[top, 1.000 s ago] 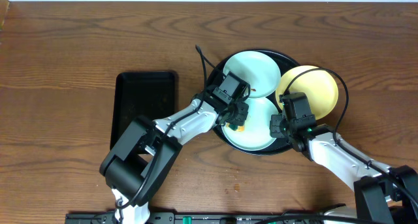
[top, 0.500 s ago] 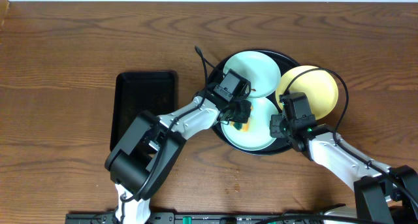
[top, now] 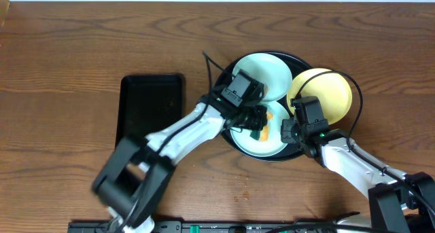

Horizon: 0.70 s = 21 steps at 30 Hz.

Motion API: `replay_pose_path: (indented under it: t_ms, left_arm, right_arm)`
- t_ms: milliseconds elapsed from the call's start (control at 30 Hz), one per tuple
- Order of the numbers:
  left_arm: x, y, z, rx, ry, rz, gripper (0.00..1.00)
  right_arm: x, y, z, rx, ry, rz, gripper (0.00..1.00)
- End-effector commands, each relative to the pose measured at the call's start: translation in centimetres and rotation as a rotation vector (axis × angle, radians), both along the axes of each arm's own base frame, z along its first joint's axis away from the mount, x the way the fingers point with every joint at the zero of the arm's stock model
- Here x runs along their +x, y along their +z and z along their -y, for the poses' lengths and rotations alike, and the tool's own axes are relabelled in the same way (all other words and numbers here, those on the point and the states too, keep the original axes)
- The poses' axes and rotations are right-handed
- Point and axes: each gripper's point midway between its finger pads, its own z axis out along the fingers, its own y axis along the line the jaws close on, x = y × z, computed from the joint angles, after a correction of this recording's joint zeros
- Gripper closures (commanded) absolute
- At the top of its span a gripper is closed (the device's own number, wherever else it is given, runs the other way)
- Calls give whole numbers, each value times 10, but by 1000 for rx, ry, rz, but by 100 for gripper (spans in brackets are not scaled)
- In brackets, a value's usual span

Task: Clean dirty plates on tray and stack at the side

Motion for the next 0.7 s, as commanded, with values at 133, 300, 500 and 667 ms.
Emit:
replay_pose_path:
  t_ms: [133,300,500,667]
  left_arm:
    - [16,-14,-43,235,147,50,93]
    - [16,-31,-46,266,176,19,93]
    - [21,-59,-54,333,212,4,93]
    - [26,-80,-63,390,278,-4,93]
  right_arm:
    - [-9,-9,1,-13,13,-38,98]
    - [-9,-9,1,-13,14,-38,97]
    - [-9,-9,1,-13,14,-38,98]
    - [-9,-10,1,-13,13,-38,98]
